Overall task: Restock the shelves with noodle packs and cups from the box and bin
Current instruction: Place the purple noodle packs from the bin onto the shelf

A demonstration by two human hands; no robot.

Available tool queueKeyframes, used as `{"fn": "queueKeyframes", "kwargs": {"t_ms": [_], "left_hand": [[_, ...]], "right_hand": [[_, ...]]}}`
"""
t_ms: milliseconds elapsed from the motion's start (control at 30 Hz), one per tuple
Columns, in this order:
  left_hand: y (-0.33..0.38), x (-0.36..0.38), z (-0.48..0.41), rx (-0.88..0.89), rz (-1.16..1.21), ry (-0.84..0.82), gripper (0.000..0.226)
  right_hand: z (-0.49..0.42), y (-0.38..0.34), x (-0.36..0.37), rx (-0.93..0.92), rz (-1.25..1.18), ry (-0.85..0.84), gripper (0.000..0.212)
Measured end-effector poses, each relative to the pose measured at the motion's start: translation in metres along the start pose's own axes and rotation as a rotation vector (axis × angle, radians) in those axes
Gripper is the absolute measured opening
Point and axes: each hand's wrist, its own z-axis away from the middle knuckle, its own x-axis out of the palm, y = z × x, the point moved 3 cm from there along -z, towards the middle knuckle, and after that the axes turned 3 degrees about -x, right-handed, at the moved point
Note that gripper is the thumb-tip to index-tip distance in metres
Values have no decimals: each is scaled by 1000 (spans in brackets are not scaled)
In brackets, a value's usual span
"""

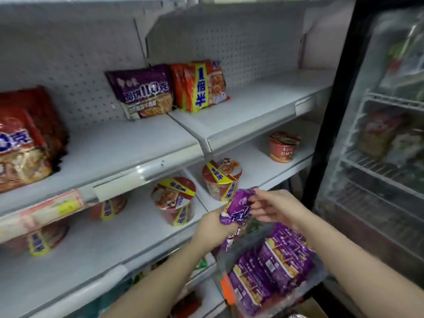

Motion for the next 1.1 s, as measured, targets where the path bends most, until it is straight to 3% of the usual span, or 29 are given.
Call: {"fn": "queueKeyframes", "kwargs": {"t_ms": [100, 133, 200, 267, 333, 400, 433, 567, 633, 767, 867, 933, 1100], "left_hand": [[2, -51, 35, -18, 191, 27, 49], [3, -71, 49, -21, 247, 44, 46], [9, -113, 78, -8, 341, 77, 19], [14, -155, 103, 9, 414, 107, 8], [16, -191, 121, 0, 492, 153, 36], [13, -219, 131, -18, 582, 192, 67], [11, -229, 133, -40, 623, 219, 71], [12, -264, 135, -52, 707, 337, 38], [16, -277, 127, -5, 690, 365, 35], [24, -297, 111, 73, 484, 485, 52], [23, -311, 97, 56, 367, 652, 64], [21, -313, 88, 37, 327, 728, 61], [8, -312, 61, -39, 269, 812, 59]], "right_hand": [[21, -15, 8, -206, 132, 112, 25], [27, -20, 17, -259, 191, 124, 30], [37, -31, 42, -305, 262, 68, 42], [51, -46, 79, -354, 264, -113, 29], [59, -61, 117, -375, 239, -281, 22], [58, -76, 147, -377, 217, -353, 29], [56, -85, 159, -397, 218, -370, 33], [44, -130, 186, -520, 302, -378, 42], [36, -152, 192, -593, 320, -386, 36], [11, -183, 205, -712, 450, -407, 40], [-9, -196, 213, -779, 509, -412, 38], [-24, -200, 219, -807, 557, -390, 41], [-63, -202, 232, -822, 696, -355, 47]]}}
